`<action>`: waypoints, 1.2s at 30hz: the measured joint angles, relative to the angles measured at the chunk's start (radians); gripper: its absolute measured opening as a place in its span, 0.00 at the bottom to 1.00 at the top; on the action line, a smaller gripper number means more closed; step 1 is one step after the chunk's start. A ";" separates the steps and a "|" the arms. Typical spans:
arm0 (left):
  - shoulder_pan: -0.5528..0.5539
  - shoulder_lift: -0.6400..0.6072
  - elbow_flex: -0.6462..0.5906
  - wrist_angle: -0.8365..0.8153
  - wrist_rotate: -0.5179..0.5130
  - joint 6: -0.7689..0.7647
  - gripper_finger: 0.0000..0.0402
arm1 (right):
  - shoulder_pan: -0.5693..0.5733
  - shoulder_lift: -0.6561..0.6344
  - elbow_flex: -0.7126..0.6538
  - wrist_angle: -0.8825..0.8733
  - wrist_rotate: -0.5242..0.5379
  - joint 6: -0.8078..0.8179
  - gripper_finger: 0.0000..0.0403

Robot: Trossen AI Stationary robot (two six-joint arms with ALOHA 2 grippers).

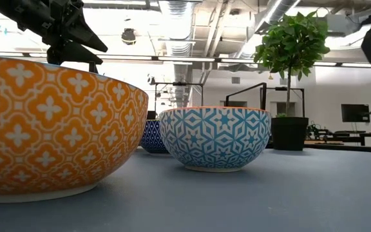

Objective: Place and stack bowls onto a shelf
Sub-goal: Stack the white patterned bowl on top of the white patterned bowl on the shelf

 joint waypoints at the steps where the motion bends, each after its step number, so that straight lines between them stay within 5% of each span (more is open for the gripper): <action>1: 0.000 0.000 0.000 0.000 0.000 0.000 0.53 | 0.013 0.000 -0.001 0.009 0.012 0.000 0.46; 11: 0.000 0.000 0.000 0.000 0.000 0.000 0.53 | 0.069 0.006 -0.001 -0.003 0.045 -0.003 0.46; 23: 0.000 0.000 0.000 -0.004 0.000 0.000 0.53 | 0.069 0.201 0.000 0.020 0.009 -0.098 0.45; 27: 0.000 0.000 0.000 -0.005 -0.003 0.000 0.53 | 0.067 0.226 0.000 0.029 0.006 -0.098 0.35; 32: 0.000 0.000 0.000 -0.005 -0.006 0.000 0.53 | 0.066 0.226 0.006 0.033 0.007 -0.068 0.08; 36: 0.000 0.000 0.000 -0.006 -0.006 0.000 0.53 | 0.058 0.227 0.037 0.015 0.015 -0.058 0.06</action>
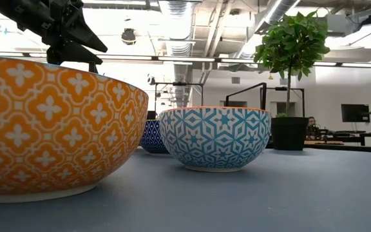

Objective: Place and stack bowls onto a shelf
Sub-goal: Stack the white patterned bowl on top of the white patterned bowl on the shelf

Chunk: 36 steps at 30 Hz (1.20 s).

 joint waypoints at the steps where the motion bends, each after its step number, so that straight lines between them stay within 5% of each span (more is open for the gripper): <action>1: 0.000 0.000 0.000 0.000 0.000 0.000 0.53 | -0.008 0.000 0.013 -0.008 0.011 0.008 0.06; 10: 0.000 0.000 0.000 -0.001 -0.001 0.001 0.53 | -0.205 0.000 0.288 -0.132 0.167 -0.122 0.06; 15: 0.000 0.000 0.000 -0.001 -0.001 0.001 0.53 | -0.406 0.000 0.498 -0.156 0.345 -0.222 0.06; 20: 0.000 0.000 0.000 -0.001 -0.001 0.001 0.53 | -0.642 -0.001 0.656 -0.051 0.395 -0.429 0.06; 25: 0.000 0.000 0.000 -0.001 -0.001 0.001 0.53 | -0.900 -0.001 0.717 0.126 0.372 -0.576 0.06; 30: 0.000 0.000 0.000 -0.002 -0.001 0.001 0.53 | -1.142 0.016 0.717 0.254 0.219 -0.594 0.06; 36: 0.000 0.000 0.000 -0.003 -0.001 0.004 0.53 | -1.303 0.125 0.717 0.366 0.034 -0.568 0.06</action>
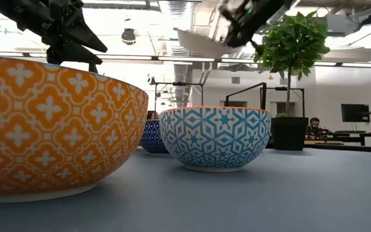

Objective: Place and stack bowls onto a shelf
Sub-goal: Stack the white patterned bowl on top of the white patterned bowl on the shelf

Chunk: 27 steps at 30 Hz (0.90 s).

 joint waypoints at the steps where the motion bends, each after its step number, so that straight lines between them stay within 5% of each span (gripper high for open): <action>1: 0.000 0.000 0.000 0.000 0.000 0.000 0.53 | -0.013 0.027 0.000 0.009 -0.019 0.001 0.06; 12: 0.000 0.000 0.000 0.000 0.007 -0.005 0.53 | -0.089 0.252 0.000 -0.030 -0.063 0.005 0.06; 27: 0.000 0.000 0.000 0.000 0.008 -0.004 0.53 | -0.104 0.268 0.000 -0.062 -0.039 -0.029 0.13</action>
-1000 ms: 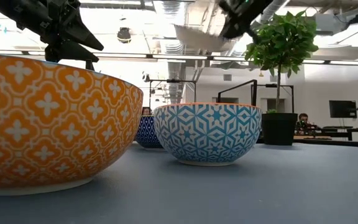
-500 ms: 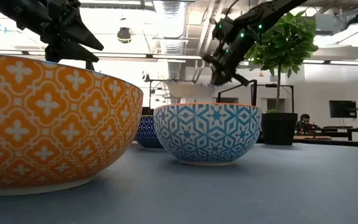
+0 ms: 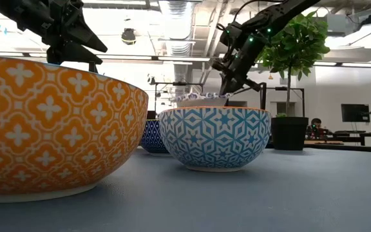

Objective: Place and stack bowls onto a shelf
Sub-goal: Stack the white patterned bowl on top of the white patterned bowl on the shelf, then put the yellow patterned bowl on the shelf

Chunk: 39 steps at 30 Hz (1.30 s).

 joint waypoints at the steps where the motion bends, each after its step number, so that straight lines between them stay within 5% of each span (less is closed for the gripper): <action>1: 0.000 0.000 0.000 0.000 0.000 0.000 0.53 | 0.000 0.000 0.000 0.000 0.000 0.000 0.14; 9: 0.000 0.000 0.000 0.000 0.000 0.000 0.53 | 0.000 0.000 0.000 -0.008 0.031 -0.026 0.23; 20: 0.000 0.000 0.000 0.000 0.001 0.000 0.53 | 0.013 -0.009 0.002 -0.014 0.026 -0.029 0.51; 25: 0.000 0.000 0.000 0.001 0.003 -0.003 0.53 | 0.049 -0.073 0.003 -0.027 -0.007 -0.052 0.53; 32: 0.000 0.000 0.000 0.002 0.011 -0.026 0.53 | 0.218 -0.222 0.006 -0.160 -0.033 -0.075 0.52; 39: 0.000 0.000 0.000 0.003 0.012 -0.028 0.53 | 0.520 -0.200 0.000 -0.242 0.237 0.035 0.51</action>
